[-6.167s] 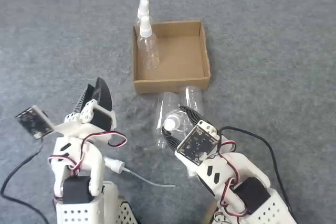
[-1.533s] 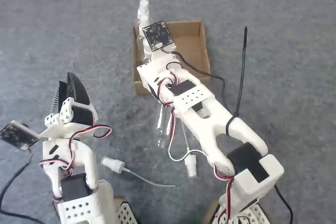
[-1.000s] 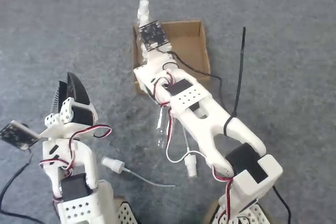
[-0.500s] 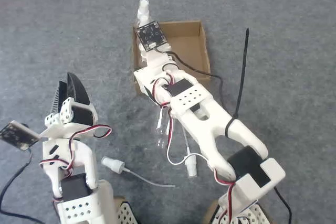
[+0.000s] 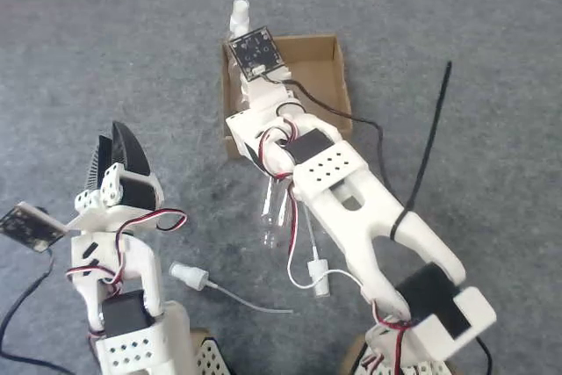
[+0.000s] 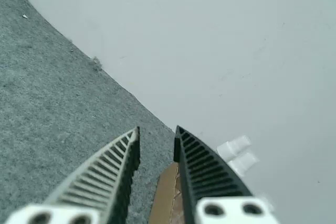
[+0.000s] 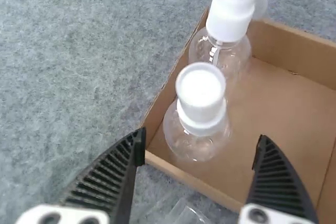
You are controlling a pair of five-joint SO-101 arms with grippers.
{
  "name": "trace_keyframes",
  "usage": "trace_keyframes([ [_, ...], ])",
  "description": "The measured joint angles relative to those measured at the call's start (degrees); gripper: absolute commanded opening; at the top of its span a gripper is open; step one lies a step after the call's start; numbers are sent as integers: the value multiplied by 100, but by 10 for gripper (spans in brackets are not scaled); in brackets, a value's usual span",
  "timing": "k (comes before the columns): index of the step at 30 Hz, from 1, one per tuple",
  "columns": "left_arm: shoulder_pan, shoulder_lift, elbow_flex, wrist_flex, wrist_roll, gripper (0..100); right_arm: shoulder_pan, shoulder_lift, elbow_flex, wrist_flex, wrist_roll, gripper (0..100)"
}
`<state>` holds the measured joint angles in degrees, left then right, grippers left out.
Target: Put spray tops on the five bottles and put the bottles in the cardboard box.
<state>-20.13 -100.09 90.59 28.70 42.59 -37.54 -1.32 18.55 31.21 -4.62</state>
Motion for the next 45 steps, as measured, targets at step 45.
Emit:
trace_keyframes([
  [45,0,0,0,0,0,100,0,-1987,0,3982,0,272],
])
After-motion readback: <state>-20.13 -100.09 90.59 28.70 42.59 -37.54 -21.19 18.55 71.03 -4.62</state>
